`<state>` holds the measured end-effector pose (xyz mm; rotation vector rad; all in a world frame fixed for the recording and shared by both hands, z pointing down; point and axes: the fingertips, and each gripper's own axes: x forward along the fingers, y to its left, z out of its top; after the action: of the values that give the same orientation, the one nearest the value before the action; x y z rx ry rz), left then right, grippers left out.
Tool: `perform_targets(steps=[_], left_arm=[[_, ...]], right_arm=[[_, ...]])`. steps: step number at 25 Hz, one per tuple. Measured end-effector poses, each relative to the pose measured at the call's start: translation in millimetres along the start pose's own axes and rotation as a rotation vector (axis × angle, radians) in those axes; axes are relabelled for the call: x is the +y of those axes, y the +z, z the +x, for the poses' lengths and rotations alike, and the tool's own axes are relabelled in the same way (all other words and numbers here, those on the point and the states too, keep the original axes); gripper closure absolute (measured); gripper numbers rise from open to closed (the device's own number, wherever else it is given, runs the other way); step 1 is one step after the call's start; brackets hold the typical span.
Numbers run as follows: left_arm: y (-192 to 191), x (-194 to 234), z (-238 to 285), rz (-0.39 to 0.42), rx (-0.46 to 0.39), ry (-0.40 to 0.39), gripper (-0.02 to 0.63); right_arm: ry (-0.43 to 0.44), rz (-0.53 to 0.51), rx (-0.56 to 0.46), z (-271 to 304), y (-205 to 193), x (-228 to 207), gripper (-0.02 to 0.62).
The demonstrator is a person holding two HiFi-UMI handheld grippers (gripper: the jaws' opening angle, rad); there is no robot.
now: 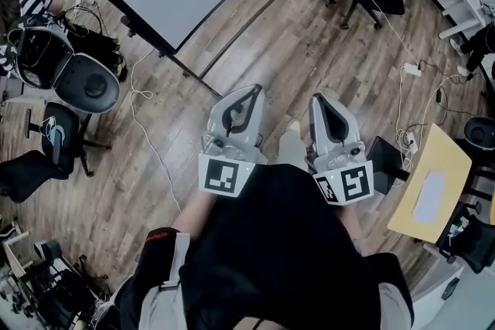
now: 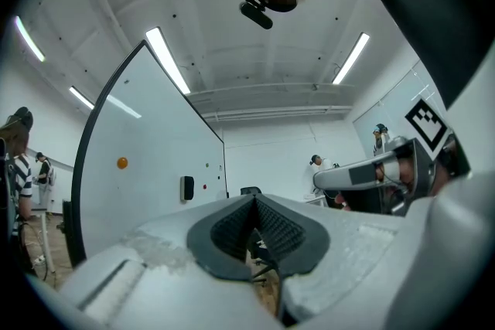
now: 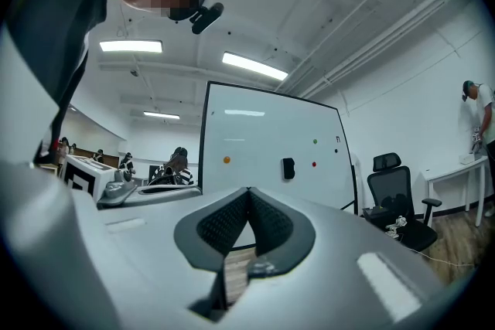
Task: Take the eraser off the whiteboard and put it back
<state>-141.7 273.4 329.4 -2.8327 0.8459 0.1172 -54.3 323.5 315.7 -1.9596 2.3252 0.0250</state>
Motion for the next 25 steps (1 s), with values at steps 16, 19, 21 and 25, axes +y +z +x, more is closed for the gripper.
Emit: perform_targets(steps=[16,19,21,25], left_arm=[[-21,14,140,0.012,0.016,0.085,0.604],[-23,14,165,0.021,0.022,0.114,0.604],[-24,15,180,0.030,0.029,0.135,0.604],[-29,17,205,0.041,0.051,0.188,0.604]], right_arm=[[0.084,0.023,0.021,82,-7,-134,0.594],[0.121,0.028,0.020,98,-7,-158,0.594],[0.148,0.034,0.023,108,-7,-171,0.594],[0.203,0.047,0.023,125,-7,-195,0.594]])
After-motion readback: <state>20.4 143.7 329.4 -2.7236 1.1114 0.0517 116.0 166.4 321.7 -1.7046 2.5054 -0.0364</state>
